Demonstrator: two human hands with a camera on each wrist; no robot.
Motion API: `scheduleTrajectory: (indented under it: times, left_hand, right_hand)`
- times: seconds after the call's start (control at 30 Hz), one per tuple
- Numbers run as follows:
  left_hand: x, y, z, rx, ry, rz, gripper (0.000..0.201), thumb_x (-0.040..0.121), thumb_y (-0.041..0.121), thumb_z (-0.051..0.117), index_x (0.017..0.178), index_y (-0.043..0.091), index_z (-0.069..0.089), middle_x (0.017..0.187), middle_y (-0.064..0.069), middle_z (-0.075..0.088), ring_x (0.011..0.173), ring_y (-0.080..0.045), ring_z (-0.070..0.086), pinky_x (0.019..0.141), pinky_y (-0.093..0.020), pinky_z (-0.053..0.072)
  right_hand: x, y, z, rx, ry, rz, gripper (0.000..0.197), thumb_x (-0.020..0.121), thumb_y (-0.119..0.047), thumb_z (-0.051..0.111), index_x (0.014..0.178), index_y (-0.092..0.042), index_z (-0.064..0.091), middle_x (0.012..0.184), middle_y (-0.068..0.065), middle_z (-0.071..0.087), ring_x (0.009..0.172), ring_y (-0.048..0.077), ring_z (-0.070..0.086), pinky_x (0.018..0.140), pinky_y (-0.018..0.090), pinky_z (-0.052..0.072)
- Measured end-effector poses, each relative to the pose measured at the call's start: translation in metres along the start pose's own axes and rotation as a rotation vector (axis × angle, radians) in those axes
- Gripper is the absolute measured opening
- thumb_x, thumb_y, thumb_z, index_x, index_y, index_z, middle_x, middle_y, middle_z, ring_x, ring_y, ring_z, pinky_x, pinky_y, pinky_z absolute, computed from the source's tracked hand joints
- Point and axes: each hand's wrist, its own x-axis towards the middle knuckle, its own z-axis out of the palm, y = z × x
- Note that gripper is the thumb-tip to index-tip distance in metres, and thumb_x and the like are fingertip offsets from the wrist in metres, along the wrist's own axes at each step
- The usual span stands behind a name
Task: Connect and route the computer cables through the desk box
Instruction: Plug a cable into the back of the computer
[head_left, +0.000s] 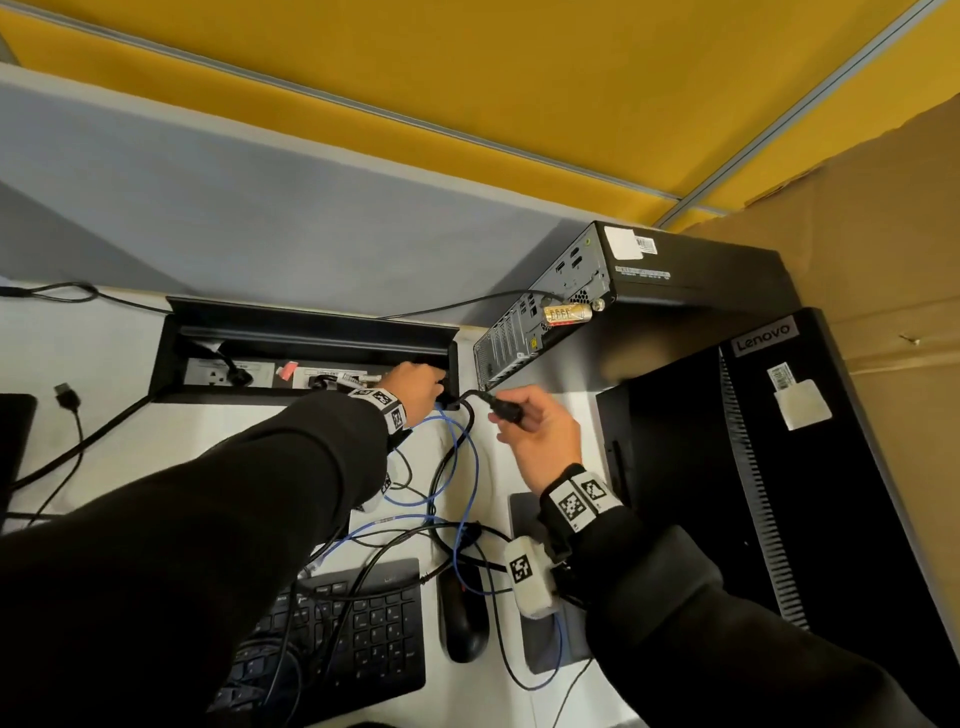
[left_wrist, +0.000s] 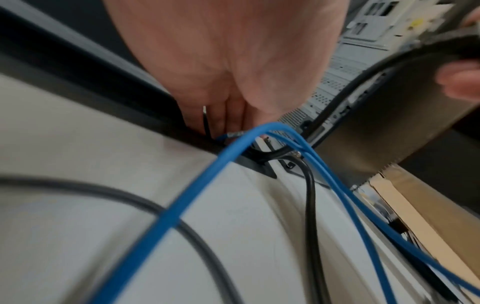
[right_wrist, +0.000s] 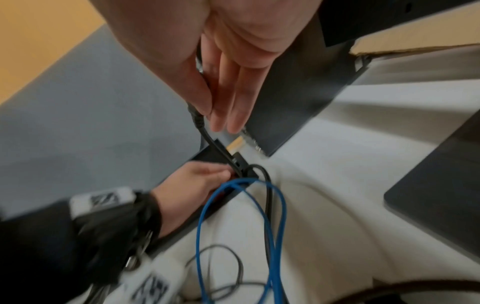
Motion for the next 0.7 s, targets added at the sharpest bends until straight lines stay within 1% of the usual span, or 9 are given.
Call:
scheduleTrajectory:
  times: [0.07, 0.17, 0.23, 0.33, 0.47, 0.53, 0.57, 0.63, 0.7]
  left_hand:
    - [0.004, 0.000, -0.001, -0.045, -0.008, -0.012, 0.028, 0.100, 0.014, 0.044, 0.118, 0.017, 0.065, 0.110, -0.013, 0.071, 0.105, -0.039, 0.065, 0.089, -0.049, 0.055]
    - [0.010, 0.004, -0.008, -0.098, -0.016, -0.020, 0.045, 0.096, 0.006, 0.045, 0.136, 0.018, 0.060, 0.134, -0.013, 0.065, 0.120, -0.040, 0.060, 0.099, -0.042, 0.051]
    - [0.016, 0.005, -0.008, -0.134, -0.047, -0.034, 0.050, 0.095, 0.004, 0.046, 0.142, 0.019, 0.057, 0.142, -0.013, 0.060, 0.126, -0.038, 0.057, 0.104, -0.041, 0.048]
    - [0.026, 0.000, -0.009, -0.235, -0.068, -0.057, 0.054, 0.093, 0.000, 0.044, 0.138, 0.022, 0.063, 0.137, -0.008, 0.065, 0.123, -0.033, 0.061, 0.105, -0.041, 0.049]
    - [0.030, -0.002, -0.015, -0.248, -0.106, -0.066, 0.059, 0.092, -0.005, 0.042, 0.139, 0.022, 0.064, 0.133, -0.006, 0.067, 0.120, -0.030, 0.062, 0.105, -0.037, 0.049]
    - [0.029, -0.003, -0.016, -0.223, -0.100, -0.067, 0.057, 0.094, -0.004, 0.041, 0.140, 0.021, 0.063, 0.134, -0.006, 0.066, 0.120, -0.030, 0.062, 0.103, -0.034, 0.049]
    - [0.029, -0.003, -0.015, -0.211, -0.098, -0.065, 0.054, 0.096, -0.001, 0.044, 0.142, 0.022, 0.061, 0.137, -0.006, 0.065, 0.122, -0.030, 0.061, 0.104, -0.034, 0.048]
    - [0.028, -0.008, -0.013, -0.201, -0.095, -0.071, 0.049, 0.097, 0.010, 0.058, 0.145, 0.022, 0.058, 0.143, -0.006, 0.061, 0.127, -0.028, 0.058, 0.107, -0.035, 0.046]
    - [0.028, -0.013, -0.011, -0.206, -0.099, -0.098, 0.059, 0.093, 0.025, 0.071, 0.149, 0.022, 0.053, 0.148, -0.003, 0.057, 0.131, -0.026, 0.056, 0.110, -0.036, 0.045]
  right_hand:
    - [-0.004, 0.005, 0.009, -0.051, -0.048, -0.028, 0.042, 0.085, 0.016, 0.064, 0.099, -0.023, 0.069, 0.102, 0.006, 0.076, 0.095, 0.021, 0.074, 0.092, 0.049, 0.059]
    - [-0.006, 0.010, 0.022, -0.053, -0.067, -0.056, 0.042, 0.085, 0.005, 0.072, 0.098, -0.035, 0.071, 0.101, -0.002, 0.077, 0.096, 0.019, 0.074, 0.093, 0.047, 0.058]
    - [-0.002, 0.008, 0.025, -0.034, -0.050, -0.056, 0.041, 0.086, 0.002, 0.073, 0.099, -0.036, 0.072, 0.100, -0.002, 0.077, 0.096, 0.017, 0.074, 0.093, 0.046, 0.059]
    - [0.006, 0.005, 0.023, -0.011, -0.037, -0.057, 0.037, 0.086, 0.003, 0.072, 0.101, -0.032, 0.072, 0.098, 0.001, 0.077, 0.094, 0.019, 0.074, 0.090, 0.050, 0.059]
    - [0.014, 0.005, 0.014, 0.005, -0.013, -0.022, 0.046, 0.088, 0.004, 0.069, 0.097, -0.041, 0.071, 0.102, 0.004, 0.077, 0.099, 0.023, 0.073, 0.092, 0.055, 0.057]
    - [0.016, 0.003, 0.010, 0.015, 0.002, -0.015, 0.048, 0.089, 0.004, 0.069, 0.095, -0.043, 0.071, 0.102, 0.005, 0.076, 0.100, 0.024, 0.073, 0.091, 0.053, 0.058]
    - [0.016, 0.003, 0.008, 0.024, 0.007, -0.014, 0.046, 0.089, 0.004, 0.069, 0.096, -0.041, 0.071, 0.101, 0.006, 0.076, 0.099, 0.024, 0.073, 0.089, 0.051, 0.059]
    - [0.016, 0.003, 0.006, 0.052, 0.010, -0.013, 0.038, 0.089, 0.005, 0.070, 0.100, -0.032, 0.071, 0.101, 0.007, 0.076, 0.097, 0.025, 0.073, 0.085, 0.046, 0.061]
    - [0.017, 0.003, 0.006, 0.096, 0.021, -0.010, 0.033, 0.090, 0.007, 0.068, 0.104, -0.023, 0.069, 0.101, 0.011, 0.076, 0.097, 0.029, 0.073, 0.081, 0.042, 0.062]
